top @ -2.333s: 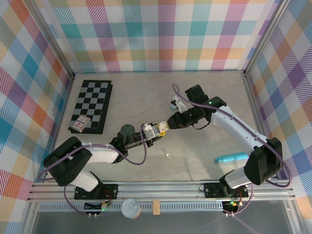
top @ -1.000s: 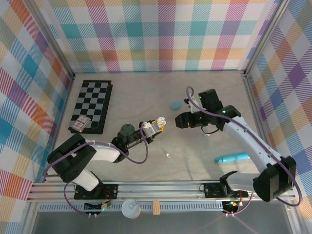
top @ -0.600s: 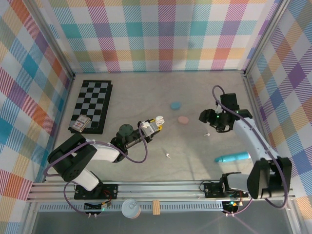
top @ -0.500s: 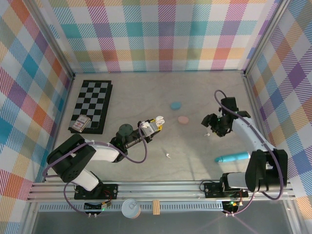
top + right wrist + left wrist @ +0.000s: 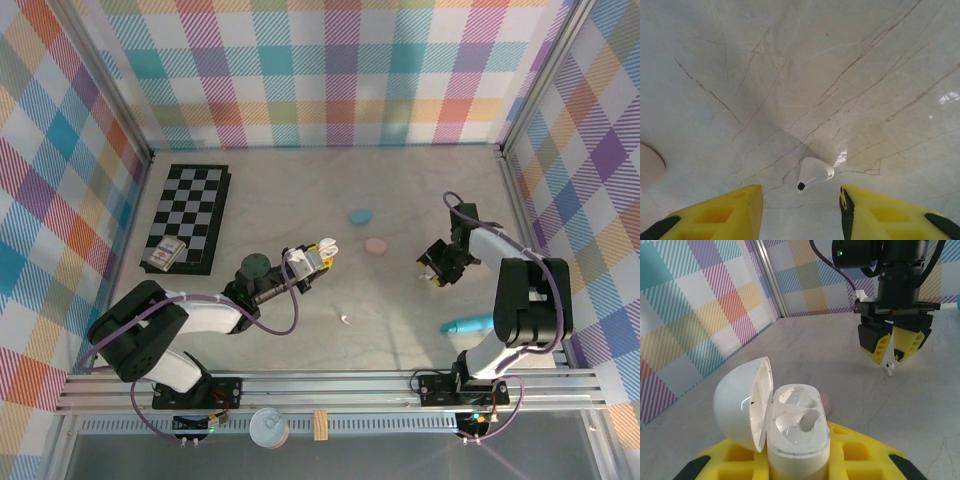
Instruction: Insert wireless bluetooth earbuds into charging case
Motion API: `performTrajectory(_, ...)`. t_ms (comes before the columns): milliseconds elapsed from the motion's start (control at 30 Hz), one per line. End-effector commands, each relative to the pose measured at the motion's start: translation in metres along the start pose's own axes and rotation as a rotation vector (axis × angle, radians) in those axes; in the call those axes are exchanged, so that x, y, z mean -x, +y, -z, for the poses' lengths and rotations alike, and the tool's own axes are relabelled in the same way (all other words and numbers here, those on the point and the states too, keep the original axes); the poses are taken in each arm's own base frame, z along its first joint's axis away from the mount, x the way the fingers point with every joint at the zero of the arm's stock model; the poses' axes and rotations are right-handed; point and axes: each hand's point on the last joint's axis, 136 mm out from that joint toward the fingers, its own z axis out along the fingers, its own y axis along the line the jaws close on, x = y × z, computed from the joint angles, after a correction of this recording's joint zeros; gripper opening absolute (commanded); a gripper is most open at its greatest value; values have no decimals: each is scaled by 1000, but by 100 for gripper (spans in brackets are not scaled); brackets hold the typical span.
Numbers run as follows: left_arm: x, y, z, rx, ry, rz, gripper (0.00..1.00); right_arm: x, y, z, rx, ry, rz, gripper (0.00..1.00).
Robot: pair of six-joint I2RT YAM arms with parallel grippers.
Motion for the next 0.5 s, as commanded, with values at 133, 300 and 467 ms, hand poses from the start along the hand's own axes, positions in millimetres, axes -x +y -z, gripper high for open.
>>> performTrajectory(133, 11, 1, 2, -10, -33, 0, 3, 7, 3, -4, -3, 25, -56, 41)
performTrajectory(300, 12, 1, 2, -10, -33, -2, 2, 8, -1, -8, -29, 37, -69, 40)
performTrajectory(467, 12, 2, 2, -8, -32, -4, 2, 6, -3, -14, -35, 62, -84, 36)
